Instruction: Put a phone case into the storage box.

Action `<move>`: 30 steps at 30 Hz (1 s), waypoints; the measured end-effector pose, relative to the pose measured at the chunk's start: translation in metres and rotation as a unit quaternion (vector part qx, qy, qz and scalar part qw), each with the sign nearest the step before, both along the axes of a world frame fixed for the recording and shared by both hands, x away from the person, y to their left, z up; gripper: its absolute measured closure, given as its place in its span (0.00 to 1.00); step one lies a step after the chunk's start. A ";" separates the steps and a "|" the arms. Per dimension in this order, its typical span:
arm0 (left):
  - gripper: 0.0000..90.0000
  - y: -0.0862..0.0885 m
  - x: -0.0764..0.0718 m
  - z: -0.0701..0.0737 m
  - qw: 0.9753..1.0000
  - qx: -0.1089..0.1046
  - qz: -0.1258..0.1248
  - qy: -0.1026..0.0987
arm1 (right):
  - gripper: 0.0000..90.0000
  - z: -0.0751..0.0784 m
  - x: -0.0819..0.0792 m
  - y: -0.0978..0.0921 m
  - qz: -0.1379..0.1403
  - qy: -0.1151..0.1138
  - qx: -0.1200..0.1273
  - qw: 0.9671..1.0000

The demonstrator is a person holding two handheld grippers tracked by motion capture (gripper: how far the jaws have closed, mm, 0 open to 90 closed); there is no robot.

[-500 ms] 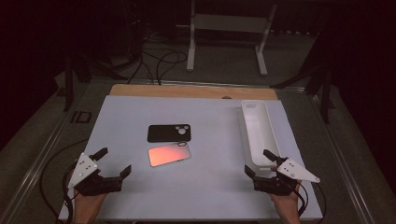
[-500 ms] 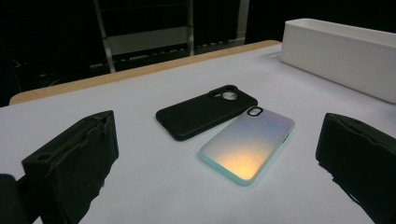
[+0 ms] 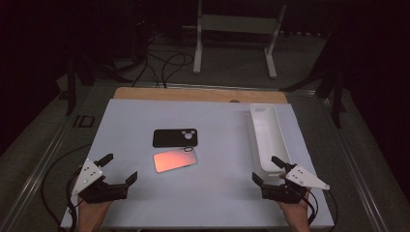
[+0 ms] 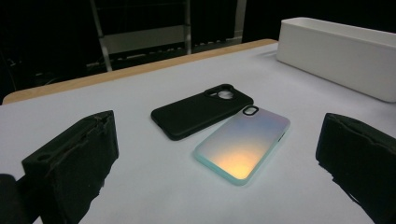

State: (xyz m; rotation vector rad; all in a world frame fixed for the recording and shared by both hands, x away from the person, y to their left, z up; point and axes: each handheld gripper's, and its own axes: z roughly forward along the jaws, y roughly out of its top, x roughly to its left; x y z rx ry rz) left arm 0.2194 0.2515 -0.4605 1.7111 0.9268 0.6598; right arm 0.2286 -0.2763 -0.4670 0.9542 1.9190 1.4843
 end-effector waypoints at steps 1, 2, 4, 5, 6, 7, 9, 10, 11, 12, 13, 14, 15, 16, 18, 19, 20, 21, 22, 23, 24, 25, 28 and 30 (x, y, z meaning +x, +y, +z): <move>0.00 0.000 0.000 0.000 1.000 0.000 0.001 0.000 | 0.10 0.000 0.000 0.000 -0.001 0.001 0.000 1.000; 0.00 0.000 0.000 0.000 1.000 0.000 0.001 0.000 | 0.10 0.000 0.000 0.000 -0.001 0.002 0.001 1.000; 0.00 -0.001 0.000 0.000 1.000 0.001 0.000 0.001 | 0.10 -0.001 0.000 -0.001 -0.002 0.003 0.001 1.000; 0.00 -0.001 0.000 0.000 1.000 0.001 0.000 0.001 | 0.10 -0.001 0.000 -0.001 -0.002 0.003 0.001 1.000; 0.00 -0.002 0.000 0.000 1.000 0.001 0.000 0.001 | 0.10 -0.001 0.000 -0.001 -0.002 0.003 0.001 1.000; 0.00 -0.002 0.000 0.000 1.000 0.001 0.000 0.001 | 0.10 -0.002 0.000 -0.001 -0.002 0.004 0.001 1.000; 0.00 -0.004 0.001 0.000 1.000 0.002 0.000 0.002 | 0.10 -0.002 0.000 0.000 -0.002 0.005 0.000 1.000; 0.00 -0.005 0.001 0.000 1.000 0.001 0.001 0.003 | 0.10 -0.002 0.000 0.000 -0.004 0.005 0.000 1.000; 0.00 -0.005 0.001 0.000 1.000 0.001 0.001 0.003 | 0.10 -0.002 0.001 0.000 -0.003 0.004 0.002 1.000; 0.00 -0.007 0.002 0.000 1.000 0.002 -0.001 0.005 | 0.10 -0.002 0.001 -0.001 -0.003 0.004 0.001 1.000; 0.00 -0.007 0.002 0.000 1.000 0.004 -0.002 0.005 | 0.10 -0.002 0.001 -0.001 -0.004 0.003 0.001 1.000; 0.00 -0.007 0.002 0.000 1.000 0.004 -0.002 0.005 | 0.10 -0.002 0.001 -0.001 -0.005 0.004 0.001 1.000; 0.00 -0.009 0.004 0.002 1.000 0.007 -0.004 0.007 | 0.10 -0.002 0.001 -0.001 -0.005 0.005 0.001 1.000; 0.00 -0.010 0.005 0.003 1.000 0.006 -0.005 0.008 | 0.10 -0.003 0.002 -0.002 -0.006 0.006 0.002 1.000; 0.00 -0.011 0.006 0.004 1.000 0.006 -0.004 0.008 | 0.10 -0.003 0.002 -0.002 -0.006 0.006 0.001 1.000; 0.00 -0.012 0.008 0.005 1.000 0.007 -0.004 0.008 | 0.10 -0.003 0.003 -0.002 -0.006 0.007 0.001 1.000; 0.00 -0.012 0.009 0.006 1.000 0.005 -0.006 0.009 | 0.10 -0.003 0.003 -0.002 -0.006 0.007 0.001 1.000; 0.00 -0.014 0.013 0.008 1.000 0.005 -0.008 0.011 | 0.10 -0.004 0.003 -0.002 -0.007 0.008 0.003 1.000; 0.00 -0.014 0.015 0.009 1.000 0.007 -0.010 0.012 | 0.10 -0.004 0.003 -0.002 -0.007 0.009 0.002 1.000; 0.00 -0.016 0.017 0.010 1.000 0.008 -0.012 0.013 | 0.10 -0.004 0.003 -0.001 -0.007 0.009 0.002 1.000; 0.00 -0.016 0.018 0.011 1.000 0.009 -0.014 0.015 | 0.10 -0.004 0.004 -0.001 -0.007 0.009 0.002 1.000; 0.00 -0.018 0.021 0.012 1.000 0.009 -0.017 0.018 | 0.10 -0.004 0.004 -0.001 -0.008 0.009 0.002 1.000; 0.00 -0.020 0.026 0.014 1.000 0.008 -0.019 0.021 | 0.10 -0.005 0.004 -0.001 -0.008 0.009 0.001 1.000; 0.00 -0.021 0.028 0.014 1.000 0.007 -0.019 0.023 | 0.10 -0.006 0.004 -0.001 -0.008 0.010 0.001 1.000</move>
